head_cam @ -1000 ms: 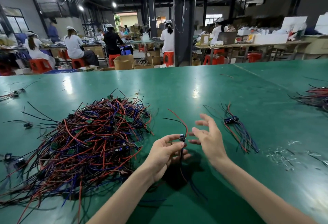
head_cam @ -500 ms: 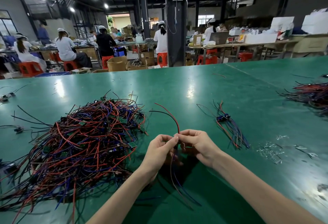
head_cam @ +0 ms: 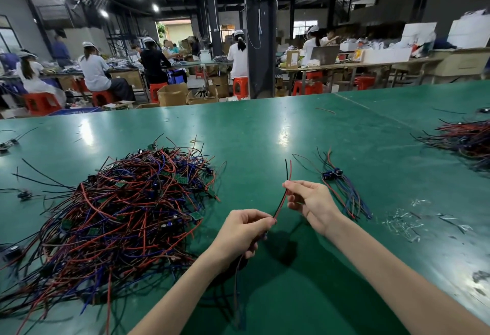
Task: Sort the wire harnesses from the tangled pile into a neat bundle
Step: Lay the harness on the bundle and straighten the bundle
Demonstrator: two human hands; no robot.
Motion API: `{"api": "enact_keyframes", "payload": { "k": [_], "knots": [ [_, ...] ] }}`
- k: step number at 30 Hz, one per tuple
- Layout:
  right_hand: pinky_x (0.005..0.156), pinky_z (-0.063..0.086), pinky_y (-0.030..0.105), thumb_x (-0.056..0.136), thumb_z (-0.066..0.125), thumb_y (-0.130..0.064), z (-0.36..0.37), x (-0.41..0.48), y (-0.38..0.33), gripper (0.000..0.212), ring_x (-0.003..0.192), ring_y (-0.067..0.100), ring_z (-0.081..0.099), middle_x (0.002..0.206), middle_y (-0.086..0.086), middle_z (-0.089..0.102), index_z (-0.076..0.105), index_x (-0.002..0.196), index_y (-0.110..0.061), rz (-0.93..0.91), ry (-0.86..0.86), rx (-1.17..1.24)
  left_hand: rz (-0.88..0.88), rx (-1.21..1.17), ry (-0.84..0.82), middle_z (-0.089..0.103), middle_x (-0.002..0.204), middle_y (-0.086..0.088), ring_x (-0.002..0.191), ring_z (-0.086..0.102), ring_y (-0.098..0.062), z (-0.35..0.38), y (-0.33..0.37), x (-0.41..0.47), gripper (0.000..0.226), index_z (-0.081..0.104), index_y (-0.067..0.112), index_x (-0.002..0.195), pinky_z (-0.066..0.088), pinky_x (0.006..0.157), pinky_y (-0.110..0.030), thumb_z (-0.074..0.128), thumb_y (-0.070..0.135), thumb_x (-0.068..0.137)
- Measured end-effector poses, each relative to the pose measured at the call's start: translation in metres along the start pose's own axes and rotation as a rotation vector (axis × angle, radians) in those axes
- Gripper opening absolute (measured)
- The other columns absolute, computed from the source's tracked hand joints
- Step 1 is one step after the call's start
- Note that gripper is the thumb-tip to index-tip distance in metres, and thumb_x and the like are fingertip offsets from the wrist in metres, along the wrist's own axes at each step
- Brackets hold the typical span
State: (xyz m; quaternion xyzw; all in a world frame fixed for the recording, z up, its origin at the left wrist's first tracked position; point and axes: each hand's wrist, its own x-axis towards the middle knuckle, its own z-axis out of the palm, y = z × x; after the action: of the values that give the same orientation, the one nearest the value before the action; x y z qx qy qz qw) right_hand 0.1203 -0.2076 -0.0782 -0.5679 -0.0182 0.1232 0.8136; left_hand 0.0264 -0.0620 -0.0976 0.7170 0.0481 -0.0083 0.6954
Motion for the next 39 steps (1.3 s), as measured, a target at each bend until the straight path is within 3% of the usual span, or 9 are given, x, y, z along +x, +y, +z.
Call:
{"api": "enact_keyframes", "payload": {
  "k": [5, 10, 15, 21, 29, 39],
  "knots": [
    [0.041, 0.046, 0.02, 0.088, 0.06, 0.0, -0.002, 0.001, -0.007, 0.014, 0.049, 0.012, 0.048, 0.061, 0.006, 0.051, 0.06, 0.074, -0.001, -0.035, 0.037, -0.009, 0.047, 0.041, -0.001, 0.049, 0.053, 0.0, 0.034, 0.039, -0.013, 0.001, 0.001, -0.002, 0.009, 0.064, 0.009, 0.081, 0.035, 0.034, -0.018, 0.06, 0.014, 0.088],
    [0.044, 0.048, 0.02, 0.091, 0.056, 0.0, 0.001, -0.001, -0.008, 0.015, 0.047, 0.01, 0.05, 0.064, 0.008, 0.055, 0.058, 0.076, -0.002, -0.071, 0.004, 0.002, 0.057, -0.031, 0.008, 0.054, 0.059, -0.006, 0.04, 0.049, -0.017, 0.004, 0.005, -0.003, 0.024, 0.058, 0.009, 0.079, 0.044, 0.036, -0.023, 0.057, 0.028, 0.093],
    [0.045, 0.05, 0.02, 0.094, 0.053, -0.003, 0.003, -0.003, -0.006, 0.013, 0.047, 0.009, 0.052, 0.068, 0.01, 0.064, 0.057, 0.082, -0.003, -0.08, -0.022, -0.026, 0.022, -0.105, 0.018, 0.059, 0.068, -0.008, 0.048, 0.055, -0.018, 0.003, 0.004, -0.001, 0.02, 0.061, 0.003, 0.079, 0.054, 0.046, -0.031, 0.06, 0.018, 0.092],
    [0.048, 0.05, 0.021, 0.093, 0.054, -0.005, 0.004, -0.005, -0.006, 0.011, 0.045, 0.008, 0.05, 0.063, 0.007, 0.064, 0.055, 0.083, -0.006, -0.097, -0.047, -0.049, 0.002, -0.159, 0.043, 0.055, 0.059, -0.008, 0.049, 0.05, -0.017, 0.004, 0.0, 0.002, 0.01, 0.068, 0.002, 0.075, 0.053, 0.052, -0.03, 0.067, 0.005, 0.084],
    [0.052, 0.051, 0.019, 0.092, 0.052, 0.003, -0.001, -0.003, -0.01, 0.013, 0.052, 0.009, 0.049, 0.066, 0.006, 0.06, 0.064, 0.088, -0.002, -0.09, -0.067, -0.094, -0.024, -0.13, 0.016, 0.053, 0.057, -0.007, 0.046, 0.053, -0.015, 0.003, -0.001, 0.002, 0.01, 0.069, 0.002, 0.074, 0.052, 0.048, -0.027, 0.068, 0.006, 0.084],
    [0.053, 0.052, 0.021, 0.085, 0.065, -0.005, -0.006, 0.0, -0.012, 0.011, 0.05, 0.01, 0.052, 0.067, 0.008, 0.058, 0.06, 0.077, -0.001, -0.094, -0.058, -0.073, -0.011, -0.07, 0.003, 0.055, 0.057, -0.006, 0.047, 0.055, -0.013, 0.004, 0.005, -0.001, 0.01, 0.069, 0.001, 0.075, 0.052, 0.047, -0.024, 0.065, 0.002, 0.085]
  ]
}}
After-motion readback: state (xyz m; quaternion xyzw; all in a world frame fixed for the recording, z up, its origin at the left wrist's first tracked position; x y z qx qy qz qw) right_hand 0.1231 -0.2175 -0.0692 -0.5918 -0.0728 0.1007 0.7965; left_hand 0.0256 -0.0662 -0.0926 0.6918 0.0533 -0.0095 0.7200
